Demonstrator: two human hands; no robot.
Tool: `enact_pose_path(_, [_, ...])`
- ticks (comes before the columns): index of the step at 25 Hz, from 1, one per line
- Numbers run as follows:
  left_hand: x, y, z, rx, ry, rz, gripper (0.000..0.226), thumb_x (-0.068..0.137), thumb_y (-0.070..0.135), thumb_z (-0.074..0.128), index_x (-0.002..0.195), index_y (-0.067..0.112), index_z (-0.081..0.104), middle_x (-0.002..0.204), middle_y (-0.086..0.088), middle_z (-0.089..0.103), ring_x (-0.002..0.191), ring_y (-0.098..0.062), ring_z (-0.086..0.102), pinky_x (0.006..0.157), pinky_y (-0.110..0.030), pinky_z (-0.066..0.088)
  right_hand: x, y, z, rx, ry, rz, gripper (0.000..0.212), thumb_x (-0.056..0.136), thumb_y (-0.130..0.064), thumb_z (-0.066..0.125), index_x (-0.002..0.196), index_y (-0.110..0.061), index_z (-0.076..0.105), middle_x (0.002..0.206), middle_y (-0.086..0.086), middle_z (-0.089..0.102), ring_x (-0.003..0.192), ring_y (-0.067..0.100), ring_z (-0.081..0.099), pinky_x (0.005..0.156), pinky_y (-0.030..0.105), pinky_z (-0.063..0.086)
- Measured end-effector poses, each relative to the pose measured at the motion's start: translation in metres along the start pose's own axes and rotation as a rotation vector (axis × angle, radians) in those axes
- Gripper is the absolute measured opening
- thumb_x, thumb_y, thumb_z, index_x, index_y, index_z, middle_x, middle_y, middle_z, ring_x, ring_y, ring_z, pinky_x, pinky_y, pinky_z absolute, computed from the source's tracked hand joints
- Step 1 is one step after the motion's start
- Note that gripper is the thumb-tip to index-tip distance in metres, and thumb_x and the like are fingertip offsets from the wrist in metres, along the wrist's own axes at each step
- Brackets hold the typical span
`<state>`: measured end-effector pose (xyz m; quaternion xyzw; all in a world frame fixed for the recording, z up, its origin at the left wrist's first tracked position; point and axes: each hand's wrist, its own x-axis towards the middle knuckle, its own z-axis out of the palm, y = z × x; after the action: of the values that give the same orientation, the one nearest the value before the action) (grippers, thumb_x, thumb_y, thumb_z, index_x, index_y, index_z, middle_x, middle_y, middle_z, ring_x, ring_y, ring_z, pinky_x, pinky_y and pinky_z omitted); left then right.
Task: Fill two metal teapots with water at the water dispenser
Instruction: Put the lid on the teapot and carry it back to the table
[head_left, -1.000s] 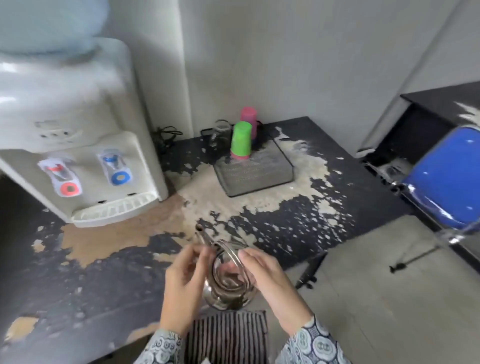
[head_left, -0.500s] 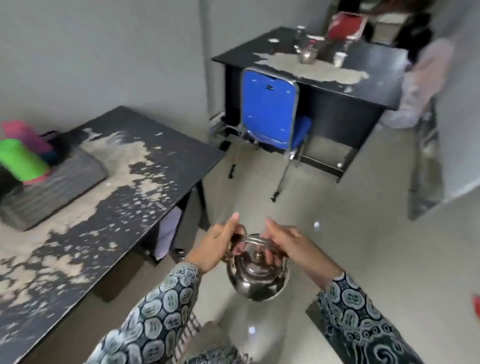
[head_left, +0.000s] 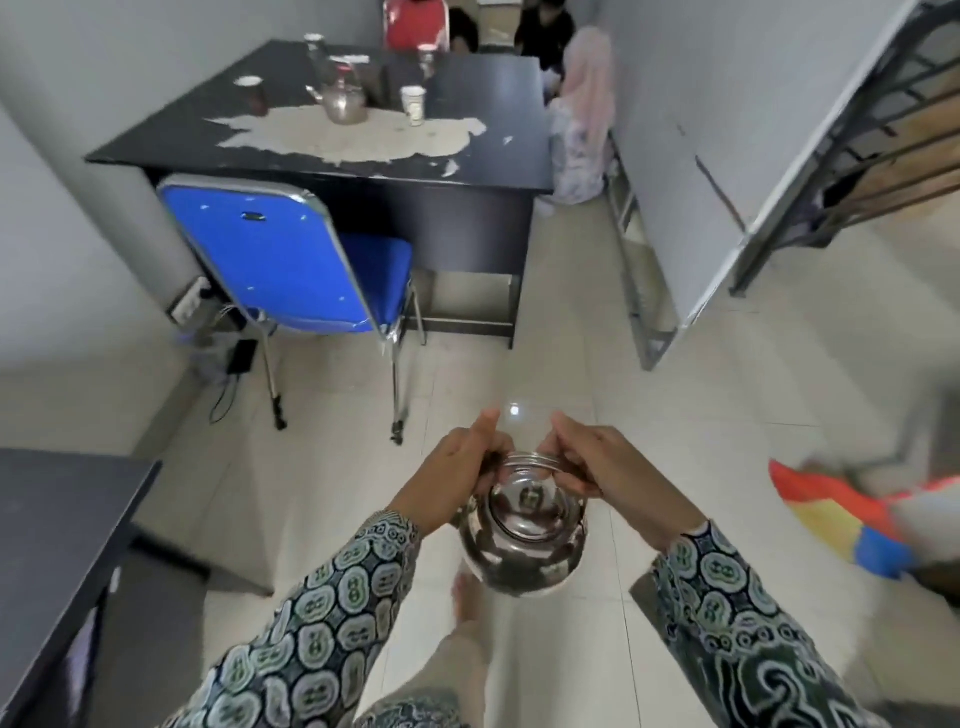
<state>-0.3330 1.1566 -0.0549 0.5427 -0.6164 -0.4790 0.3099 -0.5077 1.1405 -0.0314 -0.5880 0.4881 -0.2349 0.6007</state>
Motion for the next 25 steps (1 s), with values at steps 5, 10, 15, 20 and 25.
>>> enact_pose_path(5, [0.138,0.033,-0.036,0.002,-0.138,0.029,0.068,0.097,0.050,0.007,0.049,0.023,0.048,0.044,0.005,0.038,0.047,-0.011,0.038,0.061,-0.027,0.038,0.100,-0.038,-0.075,-0.013,0.093,-0.001,0.052,0.094,-0.047,0.035,0.064,-0.016,0.063,0.038,-0.010,0.039,0.037,0.005,0.034,0.045,0.006,0.034])
enact_pose_path(10, [0.285,0.067,-0.061,-0.010,-0.161,0.077,0.071,0.095,0.053,0.007,0.050,0.018,0.050,0.037,0.008,0.039,0.039,-0.006,0.034,0.051,-0.016,0.035,0.207,-0.075,-0.157,-0.007,0.207,-0.061,0.049,0.096,-0.041,0.037,0.063,-0.017,0.064,0.037,-0.011,0.037,0.038,0.005,0.033,0.047,0.007,0.035])
enact_pose_path(15, [0.428,0.089,-0.071,-0.069,-0.130,0.085,0.073,0.095,0.054,0.007,0.048,0.020,0.051,0.037,0.009,0.035,0.040,-0.007,0.030,0.045,-0.016,0.031,0.322,-0.110,-0.257,-0.111,0.130,-0.080,0.045,0.096,-0.037,0.038,0.061,-0.016,0.057,0.035,-0.013,0.035,0.035,0.004,0.029,0.042,0.011,0.031])
enact_pose_path(20, [0.572,0.115,-0.075,-0.116,0.002,0.054,0.067,0.097,0.050,0.010,0.051,0.014,0.042,0.035,0.009,0.030,0.039,-0.006,0.026,0.048,-0.023,0.024,0.442,-0.150,-0.365,-0.273,-0.101,-0.074,0.047,0.095,-0.035,0.042,0.049,-0.025,0.044,0.043,-0.010,0.034,0.037,0.003,0.029,0.042,0.012,0.029])
enact_pose_path(25, [0.694,0.137,-0.089,-0.194,0.167,0.015,0.063,0.099,0.045,0.015,0.058,0.006,0.043,0.048,0.004,0.035,0.047,-0.010,0.029,0.056,-0.029,0.027,0.551,-0.189,-0.447,-0.345,-0.174,-0.077,0.050,0.094,-0.035,0.045,0.045,-0.023,0.050,0.034,-0.014,0.043,0.033,-0.001,0.037,0.042,0.010,0.032])
